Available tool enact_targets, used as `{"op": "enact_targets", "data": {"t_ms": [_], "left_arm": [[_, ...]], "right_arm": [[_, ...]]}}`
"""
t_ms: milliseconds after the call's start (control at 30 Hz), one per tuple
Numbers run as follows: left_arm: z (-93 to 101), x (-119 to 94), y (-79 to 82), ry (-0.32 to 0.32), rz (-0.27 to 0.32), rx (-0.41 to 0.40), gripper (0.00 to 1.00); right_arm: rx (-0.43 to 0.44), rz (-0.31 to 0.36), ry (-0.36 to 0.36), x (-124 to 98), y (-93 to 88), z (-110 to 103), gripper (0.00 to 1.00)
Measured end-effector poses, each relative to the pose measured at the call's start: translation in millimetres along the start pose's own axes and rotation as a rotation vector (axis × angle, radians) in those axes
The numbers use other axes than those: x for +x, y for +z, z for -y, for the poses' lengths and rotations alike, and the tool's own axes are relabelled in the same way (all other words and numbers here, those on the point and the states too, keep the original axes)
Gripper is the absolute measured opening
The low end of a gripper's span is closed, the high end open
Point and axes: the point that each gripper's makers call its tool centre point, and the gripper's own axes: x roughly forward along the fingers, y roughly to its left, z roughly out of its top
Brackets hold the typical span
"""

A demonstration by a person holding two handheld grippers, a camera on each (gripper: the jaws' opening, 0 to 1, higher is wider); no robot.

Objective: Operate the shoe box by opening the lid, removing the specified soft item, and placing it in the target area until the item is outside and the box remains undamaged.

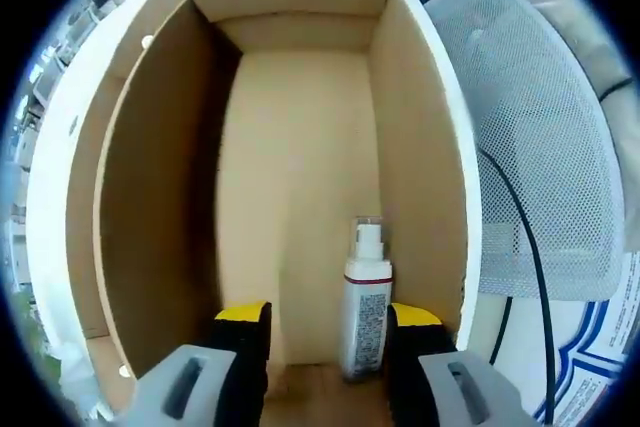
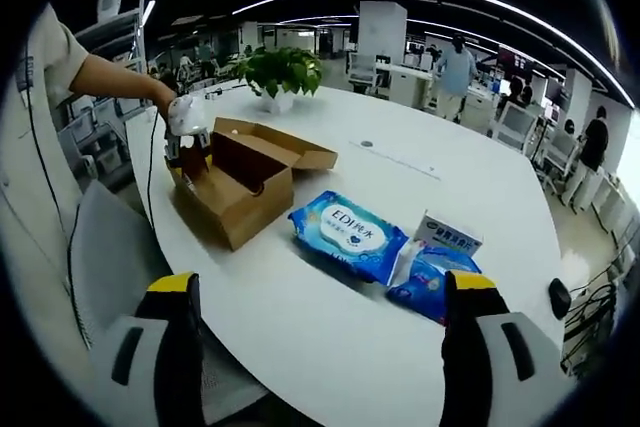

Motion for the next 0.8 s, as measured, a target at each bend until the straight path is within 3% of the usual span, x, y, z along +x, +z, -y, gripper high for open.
{"op": "enact_targets", "data": {"t_ms": [300,800], "left_arm": [[-8.4,3,3.3,0.064,0.036,-0.021,0.41],[1.8,15,-0.1,0.031,0.023,-0.046,0.22]], "right_arm": [[0.002,-0.007,0.006,2,-3.2,-1,0.96],[0.003,0.008,0.019,2,-0.9,-3,0.91]]}}
